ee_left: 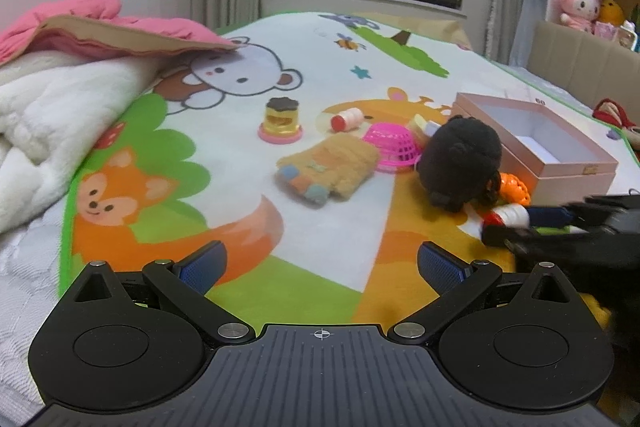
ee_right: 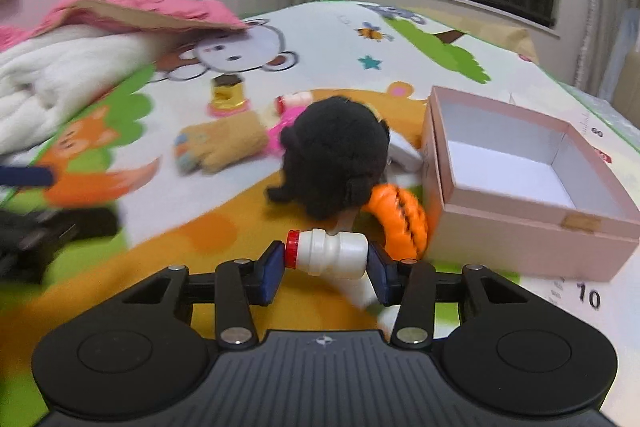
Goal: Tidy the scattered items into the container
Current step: 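Grasp the white red-capped bottle with the right gripper while the left approaches the tan mitten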
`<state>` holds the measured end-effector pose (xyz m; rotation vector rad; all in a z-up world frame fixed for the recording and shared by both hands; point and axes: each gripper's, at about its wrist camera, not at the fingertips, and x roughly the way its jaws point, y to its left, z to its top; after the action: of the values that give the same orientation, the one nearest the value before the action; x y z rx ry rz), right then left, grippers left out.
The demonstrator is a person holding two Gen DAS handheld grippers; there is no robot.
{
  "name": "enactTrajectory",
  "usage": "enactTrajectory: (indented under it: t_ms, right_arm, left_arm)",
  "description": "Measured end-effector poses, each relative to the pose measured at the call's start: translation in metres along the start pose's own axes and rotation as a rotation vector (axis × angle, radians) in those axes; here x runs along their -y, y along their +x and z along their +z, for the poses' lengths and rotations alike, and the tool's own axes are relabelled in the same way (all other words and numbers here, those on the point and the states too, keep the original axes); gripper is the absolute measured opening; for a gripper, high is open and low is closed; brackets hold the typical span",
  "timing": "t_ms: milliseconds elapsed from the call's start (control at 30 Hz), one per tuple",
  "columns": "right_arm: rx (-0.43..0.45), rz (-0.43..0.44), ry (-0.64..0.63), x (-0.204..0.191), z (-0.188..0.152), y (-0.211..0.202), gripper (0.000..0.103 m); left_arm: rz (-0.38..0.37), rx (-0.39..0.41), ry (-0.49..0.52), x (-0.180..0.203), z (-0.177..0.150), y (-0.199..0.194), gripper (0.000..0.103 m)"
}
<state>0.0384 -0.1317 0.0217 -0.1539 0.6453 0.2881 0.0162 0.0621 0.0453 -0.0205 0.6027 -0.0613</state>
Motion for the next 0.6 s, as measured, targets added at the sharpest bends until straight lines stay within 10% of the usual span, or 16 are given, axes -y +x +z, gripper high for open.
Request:
enactTrajectory:
  t_ms: [600]
  right_arm:
    - [0.019, 0.011, 0.02, 0.013, -0.047, -0.045, 0.07]
  left_arm:
    - [0.036, -0.078, 0.357, 0.027, 0.052, 0.137, 0.103]
